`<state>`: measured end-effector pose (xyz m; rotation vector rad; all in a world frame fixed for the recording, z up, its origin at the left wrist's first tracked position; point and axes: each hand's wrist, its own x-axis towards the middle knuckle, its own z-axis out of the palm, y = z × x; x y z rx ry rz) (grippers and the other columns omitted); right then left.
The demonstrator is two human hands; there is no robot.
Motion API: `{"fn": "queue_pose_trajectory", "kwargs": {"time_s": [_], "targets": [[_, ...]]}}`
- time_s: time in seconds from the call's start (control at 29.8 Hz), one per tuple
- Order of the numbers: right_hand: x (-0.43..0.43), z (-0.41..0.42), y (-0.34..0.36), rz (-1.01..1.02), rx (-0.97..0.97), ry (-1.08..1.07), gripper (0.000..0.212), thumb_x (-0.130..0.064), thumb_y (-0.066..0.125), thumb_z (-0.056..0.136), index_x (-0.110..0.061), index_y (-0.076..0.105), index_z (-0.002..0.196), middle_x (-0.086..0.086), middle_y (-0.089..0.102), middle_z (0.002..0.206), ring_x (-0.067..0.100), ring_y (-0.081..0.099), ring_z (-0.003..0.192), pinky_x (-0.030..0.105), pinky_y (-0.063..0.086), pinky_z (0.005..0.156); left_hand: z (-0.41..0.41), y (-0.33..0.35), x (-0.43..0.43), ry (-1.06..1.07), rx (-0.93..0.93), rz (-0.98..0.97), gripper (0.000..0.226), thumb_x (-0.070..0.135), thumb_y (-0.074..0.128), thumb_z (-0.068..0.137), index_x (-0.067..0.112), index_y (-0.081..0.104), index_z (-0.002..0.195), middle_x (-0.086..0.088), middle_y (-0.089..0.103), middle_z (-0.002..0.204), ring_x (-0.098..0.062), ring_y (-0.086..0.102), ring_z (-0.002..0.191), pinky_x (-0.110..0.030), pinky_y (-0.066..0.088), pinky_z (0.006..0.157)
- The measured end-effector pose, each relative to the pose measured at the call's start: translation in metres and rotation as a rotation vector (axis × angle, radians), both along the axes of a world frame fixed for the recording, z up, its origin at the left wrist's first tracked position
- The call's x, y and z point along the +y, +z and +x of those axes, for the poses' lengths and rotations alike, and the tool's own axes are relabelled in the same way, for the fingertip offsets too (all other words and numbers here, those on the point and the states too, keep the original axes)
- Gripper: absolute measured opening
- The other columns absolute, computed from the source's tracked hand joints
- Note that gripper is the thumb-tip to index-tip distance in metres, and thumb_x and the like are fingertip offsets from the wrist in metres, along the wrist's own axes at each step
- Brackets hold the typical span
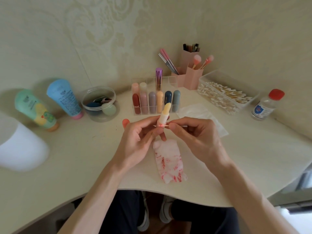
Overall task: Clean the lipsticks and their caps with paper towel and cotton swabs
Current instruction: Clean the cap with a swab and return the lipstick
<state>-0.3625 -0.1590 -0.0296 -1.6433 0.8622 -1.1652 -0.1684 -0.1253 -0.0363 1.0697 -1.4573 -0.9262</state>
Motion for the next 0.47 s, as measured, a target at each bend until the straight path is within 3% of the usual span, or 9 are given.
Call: {"fn": "queue_pose_trajectory", "kwargs": {"time_s": [0.13, 0.3, 0.47], "targets": [[-0.0006, -0.0003, -0.0002, 0.008, -0.027, 0.009, 0.015, -0.008, 0.074, 0.094, -0.005, 0.082, 0.106, -0.002, 0.082, 0.097, 0.01, 0.076, 0.088, 0.021, 0.056, 0.079, -0.0021, 0.0054, 0.0025, 0.0, 0.121, 0.035, 0.03, 0.011, 0.068, 0.092, 0.011, 0.064, 0.122, -0.009, 0.079, 0.099, -0.026, 0.074, 0.071, -0.029, 0.058, 0.076], [-0.0003, -0.0013, -0.0018, -0.002, -0.027, 0.005, 0.014, -0.005, 0.074, 0.094, -0.002, 0.082, 0.106, -0.005, 0.081, 0.092, 0.005, 0.072, 0.082, 0.018, 0.052, 0.077, -0.0012, 0.0035, 0.0011, -0.024, 0.178, 0.094, 0.02, 0.013, 0.067, 0.094, 0.006, 0.065, 0.112, -0.011, 0.077, 0.1, -0.03, 0.073, 0.072, -0.035, 0.059, 0.074], [0.0002, 0.0012, -0.0022, -0.037, 0.007, -0.044, 0.013, -0.008, 0.074, 0.095, -0.008, 0.083, 0.105, -0.008, 0.081, 0.095, 0.015, 0.073, 0.083, 0.035, 0.055, 0.075, -0.0018, 0.0016, 0.0016, -0.016, 0.08, 0.05, 0.024, 0.007, 0.071, 0.092, 0.017, 0.069, 0.114, -0.002, 0.076, 0.097, -0.022, 0.074, 0.083, -0.024, 0.057, 0.08]]}}
